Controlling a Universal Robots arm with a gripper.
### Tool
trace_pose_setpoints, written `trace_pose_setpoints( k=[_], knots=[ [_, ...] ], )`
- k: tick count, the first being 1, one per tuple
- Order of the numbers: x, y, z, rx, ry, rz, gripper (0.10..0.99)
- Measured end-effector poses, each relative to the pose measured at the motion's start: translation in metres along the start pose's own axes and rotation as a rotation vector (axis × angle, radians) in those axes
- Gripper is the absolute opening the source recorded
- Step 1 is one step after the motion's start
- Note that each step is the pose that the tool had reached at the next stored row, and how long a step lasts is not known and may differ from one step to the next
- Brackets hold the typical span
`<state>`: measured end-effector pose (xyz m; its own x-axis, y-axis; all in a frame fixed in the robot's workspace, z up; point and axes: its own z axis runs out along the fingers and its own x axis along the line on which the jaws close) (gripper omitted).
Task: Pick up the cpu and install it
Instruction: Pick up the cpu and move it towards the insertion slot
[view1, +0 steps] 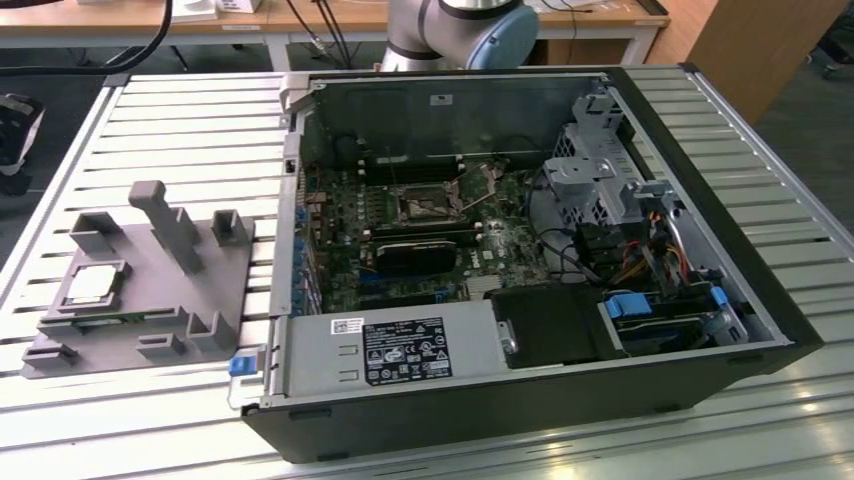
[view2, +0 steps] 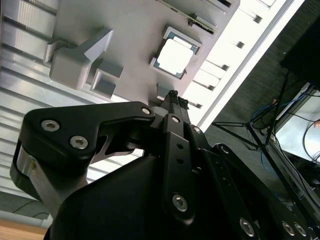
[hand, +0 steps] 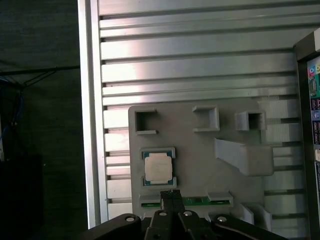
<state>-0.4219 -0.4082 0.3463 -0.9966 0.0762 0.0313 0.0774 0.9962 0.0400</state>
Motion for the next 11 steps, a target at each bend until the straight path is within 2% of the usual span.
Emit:
trace_pose_setpoints(
  k=[11],
  knots=[
    [-0.0002,-0.0002,0.0053,0.000,0.0000,0.000,0.106]
  ],
)
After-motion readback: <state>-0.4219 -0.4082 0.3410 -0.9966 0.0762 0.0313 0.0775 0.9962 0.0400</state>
